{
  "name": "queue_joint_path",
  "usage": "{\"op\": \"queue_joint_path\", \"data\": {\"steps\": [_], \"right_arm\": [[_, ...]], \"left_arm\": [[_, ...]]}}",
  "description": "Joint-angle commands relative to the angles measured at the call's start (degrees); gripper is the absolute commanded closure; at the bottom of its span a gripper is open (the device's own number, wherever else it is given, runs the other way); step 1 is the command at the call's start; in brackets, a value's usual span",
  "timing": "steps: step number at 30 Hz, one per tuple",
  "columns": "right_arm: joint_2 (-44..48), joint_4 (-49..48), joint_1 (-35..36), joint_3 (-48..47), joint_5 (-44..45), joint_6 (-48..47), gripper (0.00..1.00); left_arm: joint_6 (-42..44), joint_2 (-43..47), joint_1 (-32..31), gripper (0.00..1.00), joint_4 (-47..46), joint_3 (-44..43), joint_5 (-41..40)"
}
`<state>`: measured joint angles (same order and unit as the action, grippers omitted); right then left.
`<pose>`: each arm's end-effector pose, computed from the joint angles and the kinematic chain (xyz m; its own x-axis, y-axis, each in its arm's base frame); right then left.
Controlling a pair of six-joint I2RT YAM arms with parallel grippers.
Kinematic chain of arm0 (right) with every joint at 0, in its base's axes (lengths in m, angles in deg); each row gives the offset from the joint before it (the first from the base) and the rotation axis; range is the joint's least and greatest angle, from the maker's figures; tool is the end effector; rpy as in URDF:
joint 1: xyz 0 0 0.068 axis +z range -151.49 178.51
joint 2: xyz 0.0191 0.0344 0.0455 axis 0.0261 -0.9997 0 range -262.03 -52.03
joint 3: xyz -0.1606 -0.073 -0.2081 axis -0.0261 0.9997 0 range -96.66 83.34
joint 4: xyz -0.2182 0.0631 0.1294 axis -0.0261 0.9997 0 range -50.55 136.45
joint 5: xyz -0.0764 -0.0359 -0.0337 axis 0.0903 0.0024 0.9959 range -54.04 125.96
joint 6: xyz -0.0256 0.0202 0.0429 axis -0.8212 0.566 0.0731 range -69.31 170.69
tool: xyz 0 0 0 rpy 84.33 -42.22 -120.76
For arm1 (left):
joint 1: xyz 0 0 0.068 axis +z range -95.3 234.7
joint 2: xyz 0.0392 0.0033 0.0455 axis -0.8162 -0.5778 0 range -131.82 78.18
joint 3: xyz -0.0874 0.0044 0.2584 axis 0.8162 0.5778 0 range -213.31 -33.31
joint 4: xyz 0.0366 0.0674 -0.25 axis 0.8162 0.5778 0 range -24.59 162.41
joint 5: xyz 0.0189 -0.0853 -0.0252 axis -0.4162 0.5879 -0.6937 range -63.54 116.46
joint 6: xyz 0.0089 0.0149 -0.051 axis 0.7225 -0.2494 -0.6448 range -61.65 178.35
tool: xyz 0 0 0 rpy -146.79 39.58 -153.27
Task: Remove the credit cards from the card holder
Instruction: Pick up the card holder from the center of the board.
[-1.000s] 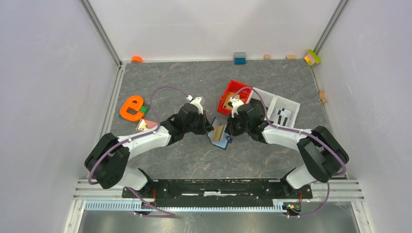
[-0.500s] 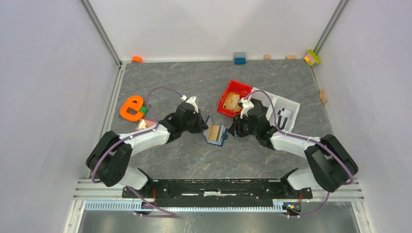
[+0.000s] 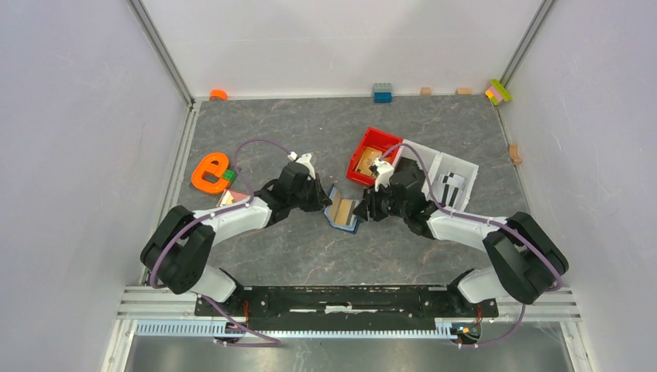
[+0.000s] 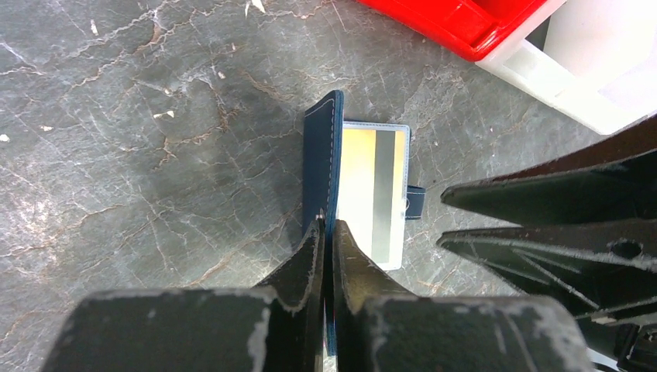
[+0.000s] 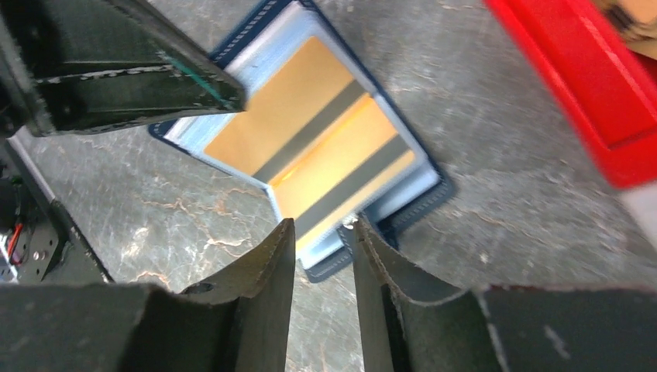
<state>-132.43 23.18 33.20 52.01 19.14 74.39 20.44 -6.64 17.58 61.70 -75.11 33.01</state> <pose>0.2183 0.1636 0.1696 -0.7073 -0.0217 -0.7066 -0.5030 0.7178 0.4814 0.2375 -0.1848 0.1840 -0.8102 -0.1524 -0.5660 0.2182 0.8179 -0.5325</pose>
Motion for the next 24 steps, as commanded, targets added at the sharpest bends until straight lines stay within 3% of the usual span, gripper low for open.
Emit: {"op": "queue_joint_path", "data": {"steps": [1, 4, 8, 12, 18, 21, 24], "right_arm": [[-2.6, -2.1, 2.4, -4.5, -3.7, -2.1, 0.65], [-4.4, -1.6, 3.4, -5.6, -3.7, -2.2, 0.68], [-7.6, 1.1, 3.5, -7.7, -3.8, -2.6, 0.7], [-10.6, 2.6, 3.7, -9.2, -4.6, -2.8, 0.71], [-10.1, 4.6, 3.7, -9.5, -1.1, -3.1, 0.73], [-7.1, 4.5, 3.7, -8.3, 2.1, -3.3, 0.73], [-3.4, 4.4, 3.7, -6.6, 6.0, -3.6, 0.71]], "left_arm": [[-1.5, -1.2, 0.5, 0.9, 0.2, -0.6, 1.4], [-1.4, -1.4, 0.6, 0.84, 0.4, -0.7, 1.6], [-1.5, -1.6, 0.7, 0.5, -0.1, -0.6, 3.8], [-1.1, -2.2, 0.6, 0.37, -0.9, -0.5, 4.9], [-0.6, -7.7, 0.6, 0.41, 0.4, -2.9, 5.0], [-0.4, -11.1, 0.7, 0.53, 1.7, -4.9, 5.2], [-0.5, -12.5, 0.8, 0.75, 1.6, -5.5, 5.8]]}}
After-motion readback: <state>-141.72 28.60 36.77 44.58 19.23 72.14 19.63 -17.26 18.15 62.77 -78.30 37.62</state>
